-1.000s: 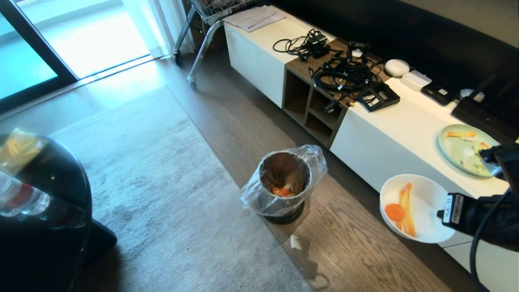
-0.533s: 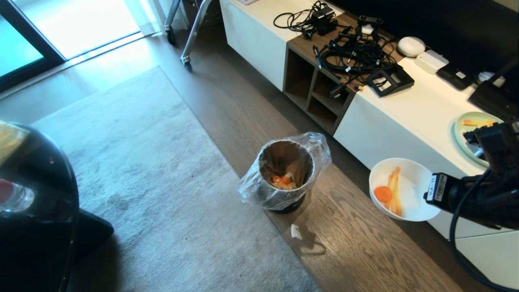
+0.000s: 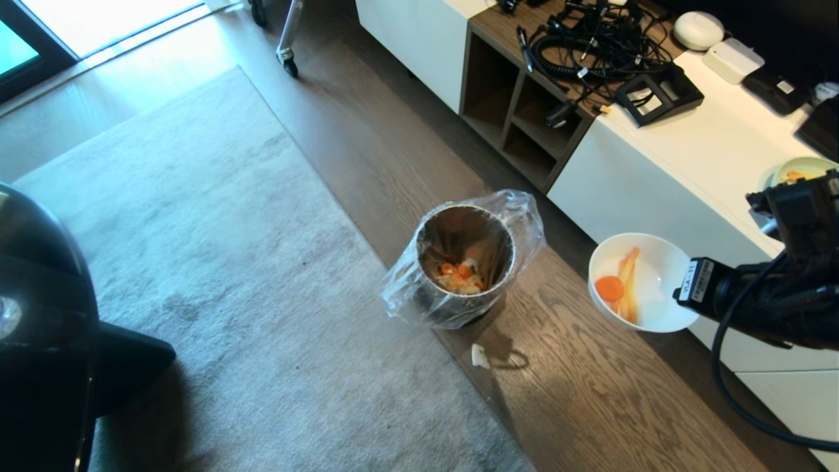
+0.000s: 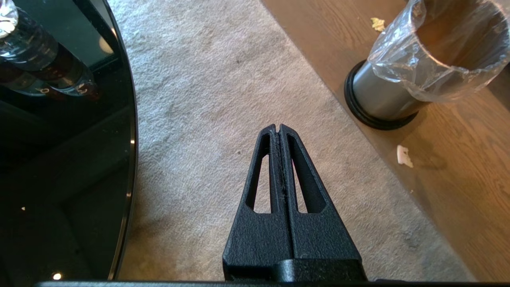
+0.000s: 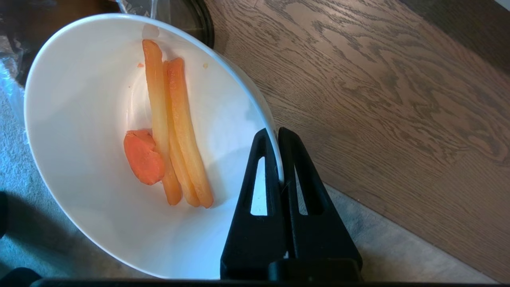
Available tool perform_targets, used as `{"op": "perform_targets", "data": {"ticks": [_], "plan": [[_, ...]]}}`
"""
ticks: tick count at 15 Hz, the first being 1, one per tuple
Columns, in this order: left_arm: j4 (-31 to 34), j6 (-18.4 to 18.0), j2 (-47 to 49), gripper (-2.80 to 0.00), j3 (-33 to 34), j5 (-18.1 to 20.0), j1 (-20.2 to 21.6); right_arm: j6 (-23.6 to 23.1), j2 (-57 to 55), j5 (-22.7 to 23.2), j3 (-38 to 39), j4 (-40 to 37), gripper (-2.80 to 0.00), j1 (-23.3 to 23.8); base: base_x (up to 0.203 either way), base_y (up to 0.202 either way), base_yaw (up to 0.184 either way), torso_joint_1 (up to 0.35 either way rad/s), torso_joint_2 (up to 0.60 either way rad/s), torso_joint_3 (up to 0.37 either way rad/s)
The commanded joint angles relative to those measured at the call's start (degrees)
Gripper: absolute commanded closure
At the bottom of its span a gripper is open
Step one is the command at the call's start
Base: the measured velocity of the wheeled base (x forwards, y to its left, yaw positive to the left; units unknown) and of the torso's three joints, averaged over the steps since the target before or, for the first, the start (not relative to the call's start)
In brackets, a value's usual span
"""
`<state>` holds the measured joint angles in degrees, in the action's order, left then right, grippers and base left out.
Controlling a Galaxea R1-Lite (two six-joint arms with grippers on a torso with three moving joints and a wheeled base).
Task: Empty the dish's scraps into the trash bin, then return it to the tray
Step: Move the bowl over the trash can
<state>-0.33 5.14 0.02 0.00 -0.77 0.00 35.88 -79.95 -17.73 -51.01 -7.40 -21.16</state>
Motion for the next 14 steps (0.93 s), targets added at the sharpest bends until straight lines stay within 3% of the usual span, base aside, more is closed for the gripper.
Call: {"op": "perform_targets", "data": {"ticks": [1, 14], "plan": [[0.0, 0.0, 0.0, 0.00, 0.0, 0.0, 0.0, 0.2, -0.1, -0.1, -1.1, 0.1, 0.00, 0.0, 0.000, 0.000, 0.000, 0.008, 0.00, -0.193], [0.0, 0.0, 0.0, 0.00, 0.0, 0.0, 0.0, -0.1, 0.8, -0.3, -2.0, 0.1, 0.00, 0.0, 0.000, 0.000, 0.000, 0.003, 0.00, -0.185]]}}
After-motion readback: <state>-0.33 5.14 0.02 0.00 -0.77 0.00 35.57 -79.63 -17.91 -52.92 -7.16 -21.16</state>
